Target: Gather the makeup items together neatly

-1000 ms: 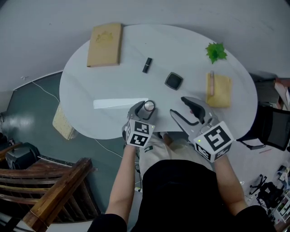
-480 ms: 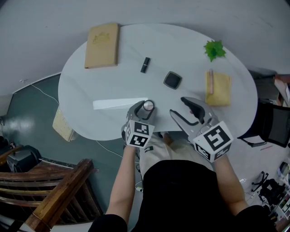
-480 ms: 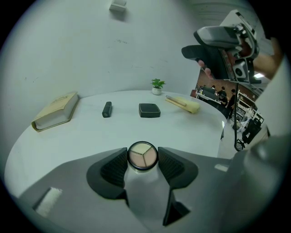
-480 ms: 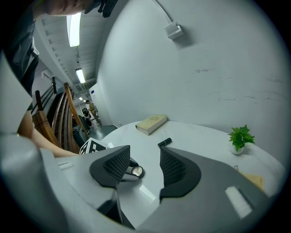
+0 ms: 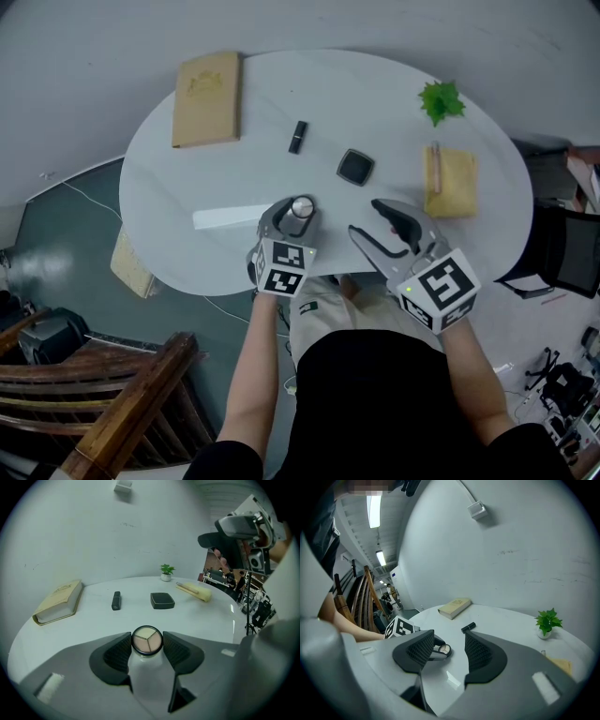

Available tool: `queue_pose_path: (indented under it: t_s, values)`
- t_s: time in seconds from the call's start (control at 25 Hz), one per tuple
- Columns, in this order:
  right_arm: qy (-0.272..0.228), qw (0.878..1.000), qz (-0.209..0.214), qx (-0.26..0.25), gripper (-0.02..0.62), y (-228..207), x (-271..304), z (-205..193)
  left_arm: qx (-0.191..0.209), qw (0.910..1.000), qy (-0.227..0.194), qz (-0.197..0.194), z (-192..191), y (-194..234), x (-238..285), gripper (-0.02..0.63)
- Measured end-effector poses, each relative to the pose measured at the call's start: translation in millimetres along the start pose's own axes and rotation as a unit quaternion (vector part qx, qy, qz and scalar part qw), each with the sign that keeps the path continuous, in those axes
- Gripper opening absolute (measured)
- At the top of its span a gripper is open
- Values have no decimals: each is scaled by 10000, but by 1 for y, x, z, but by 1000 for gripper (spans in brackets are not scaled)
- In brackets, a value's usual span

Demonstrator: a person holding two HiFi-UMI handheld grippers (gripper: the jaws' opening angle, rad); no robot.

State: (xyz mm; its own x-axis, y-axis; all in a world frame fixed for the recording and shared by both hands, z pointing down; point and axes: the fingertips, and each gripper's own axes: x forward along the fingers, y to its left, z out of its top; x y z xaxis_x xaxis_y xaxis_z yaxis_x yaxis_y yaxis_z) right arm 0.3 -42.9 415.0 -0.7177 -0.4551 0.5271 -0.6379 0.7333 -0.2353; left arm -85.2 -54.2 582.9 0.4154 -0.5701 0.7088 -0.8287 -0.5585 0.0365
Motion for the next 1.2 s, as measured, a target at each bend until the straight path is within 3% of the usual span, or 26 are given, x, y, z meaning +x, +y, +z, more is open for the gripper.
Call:
queue_pose_path:
  t_s: [0.96,1.2]
  values:
    - [0,9994,-292,195,206,-15,3,0,-40,9998,-169,48,17,28,23,209]
    - [-10,9994,-289,172,206,-15,2,0,-206,9997,-80,52,16,28,21,214]
